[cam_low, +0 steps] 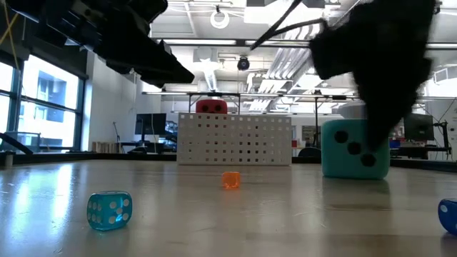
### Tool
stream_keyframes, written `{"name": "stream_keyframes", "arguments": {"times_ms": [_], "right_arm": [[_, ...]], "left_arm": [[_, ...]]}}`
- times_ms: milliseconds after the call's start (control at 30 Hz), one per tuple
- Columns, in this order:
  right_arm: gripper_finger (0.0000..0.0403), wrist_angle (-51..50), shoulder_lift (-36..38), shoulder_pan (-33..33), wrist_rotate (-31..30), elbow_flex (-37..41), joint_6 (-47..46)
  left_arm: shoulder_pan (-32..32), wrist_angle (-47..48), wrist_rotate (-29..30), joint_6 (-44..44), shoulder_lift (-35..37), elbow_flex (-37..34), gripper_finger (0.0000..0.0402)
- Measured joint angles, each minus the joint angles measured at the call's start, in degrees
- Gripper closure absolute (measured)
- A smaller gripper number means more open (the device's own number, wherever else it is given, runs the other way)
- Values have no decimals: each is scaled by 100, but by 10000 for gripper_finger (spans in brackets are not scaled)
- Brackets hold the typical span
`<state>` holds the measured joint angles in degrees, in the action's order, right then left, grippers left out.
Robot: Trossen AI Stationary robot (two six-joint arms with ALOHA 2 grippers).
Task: Pick & Place Dice
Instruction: Put the large blue dice into the white bin
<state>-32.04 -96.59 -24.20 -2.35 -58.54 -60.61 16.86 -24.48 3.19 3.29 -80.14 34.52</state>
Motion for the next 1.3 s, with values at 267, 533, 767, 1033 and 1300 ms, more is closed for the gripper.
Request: {"name": "stream_keyframes", "arguments": {"times_ms": [267, 533, 767, 1033, 1300], "right_arm": [[401, -1679, 310, -802, -99, -2, -2014], [401, -3176, 307, -993, -1479, 0, -3201], [401, -3121, 307, -763, -2045, 0, -2937], [401, -3013, 305, -525, -2243, 0, -2578], [401, -2248, 305, -93, -2586, 0, -1492]], "left_arm": [[-222, 6, 552, 2, 0, 0, 238], [-724, -119, 547, -365, -71, 0, 238], [-1273, -1288, 138, -708, -802, 2, 238], [-1724, -3078, 3, -926, -1985, 7, 238], [-1858, -3820, -332, -887, -2545, 23, 239]]}}
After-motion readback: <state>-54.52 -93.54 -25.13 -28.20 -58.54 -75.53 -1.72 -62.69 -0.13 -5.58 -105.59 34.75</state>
